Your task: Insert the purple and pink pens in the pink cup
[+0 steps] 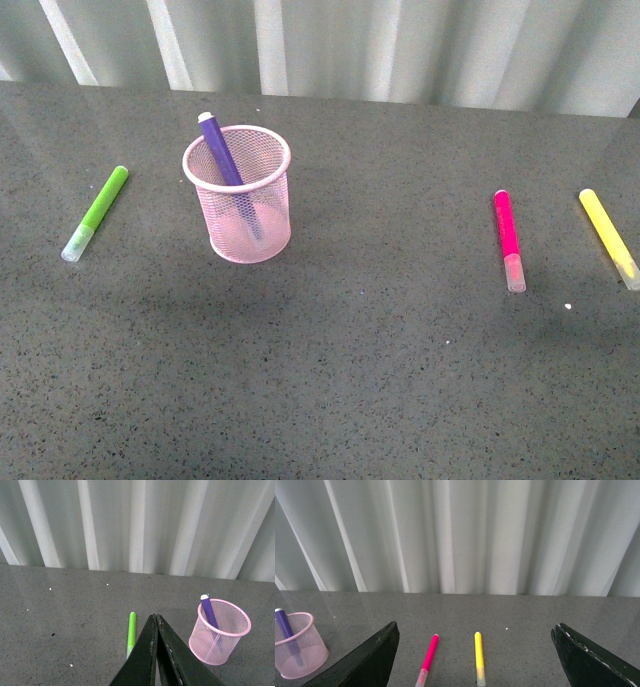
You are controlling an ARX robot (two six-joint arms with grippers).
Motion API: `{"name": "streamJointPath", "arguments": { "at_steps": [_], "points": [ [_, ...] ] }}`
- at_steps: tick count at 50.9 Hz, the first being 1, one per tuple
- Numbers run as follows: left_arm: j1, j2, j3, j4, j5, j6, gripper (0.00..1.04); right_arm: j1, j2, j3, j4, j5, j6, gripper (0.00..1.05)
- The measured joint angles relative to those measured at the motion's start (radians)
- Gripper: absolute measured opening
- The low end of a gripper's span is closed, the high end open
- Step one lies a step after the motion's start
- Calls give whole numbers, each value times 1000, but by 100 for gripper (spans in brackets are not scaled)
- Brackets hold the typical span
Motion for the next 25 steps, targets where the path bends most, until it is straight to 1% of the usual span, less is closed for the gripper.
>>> {"name": "streamJointPath", "arguments": {
  "at_steps": [11,25],
  "points": [
    [0,-171,-1,-150,0,0,4,0,0,0,0,0,0,98],
    [0,-326,-2,-294,1,0,4,0,0,0,0,0,0,98]
  ]
}}
